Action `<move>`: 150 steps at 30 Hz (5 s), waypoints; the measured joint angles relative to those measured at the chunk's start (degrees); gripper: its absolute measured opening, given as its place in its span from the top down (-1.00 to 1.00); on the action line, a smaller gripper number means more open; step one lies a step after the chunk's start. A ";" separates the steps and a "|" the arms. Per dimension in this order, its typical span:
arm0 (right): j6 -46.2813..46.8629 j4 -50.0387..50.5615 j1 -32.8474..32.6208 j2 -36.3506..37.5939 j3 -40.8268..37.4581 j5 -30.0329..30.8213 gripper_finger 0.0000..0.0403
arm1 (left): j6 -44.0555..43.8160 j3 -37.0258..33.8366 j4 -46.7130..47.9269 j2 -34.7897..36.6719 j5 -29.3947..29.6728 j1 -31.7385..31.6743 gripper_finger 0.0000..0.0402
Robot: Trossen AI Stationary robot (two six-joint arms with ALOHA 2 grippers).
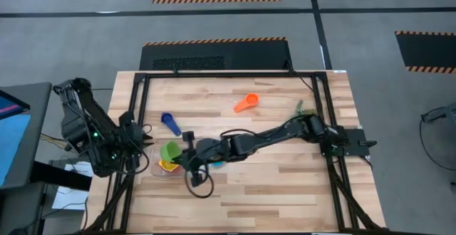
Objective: Nest measuring cups in basket
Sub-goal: Stack the green measuring cup on the yellow measuring cup in the transparent bin
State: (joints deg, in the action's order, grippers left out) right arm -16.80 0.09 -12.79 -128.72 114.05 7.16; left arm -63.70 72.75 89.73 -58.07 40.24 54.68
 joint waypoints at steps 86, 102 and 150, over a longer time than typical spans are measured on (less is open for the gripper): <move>-2.75 21.21 0.67 -13.16 19.68 -9.85 0.97 | 44.65 -1.07 -3.23 -21.83 -2.90 -0.13 0.46; -0.59 21.93 3.27 -13.14 19.70 -19.12 0.96 | 47.51 -1.07 -3.45 -21.82 -1.22 -0.11 0.55; 3.28 20.67 3.34 -13.14 19.79 -14.17 0.54 | 45.42 -1.03 -2.90 -21.76 -5.71 -0.15 1.00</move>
State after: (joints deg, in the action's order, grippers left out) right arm -13.52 20.76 -9.45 -141.86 133.84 -7.01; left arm -18.28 71.72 86.83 -79.83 34.53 54.52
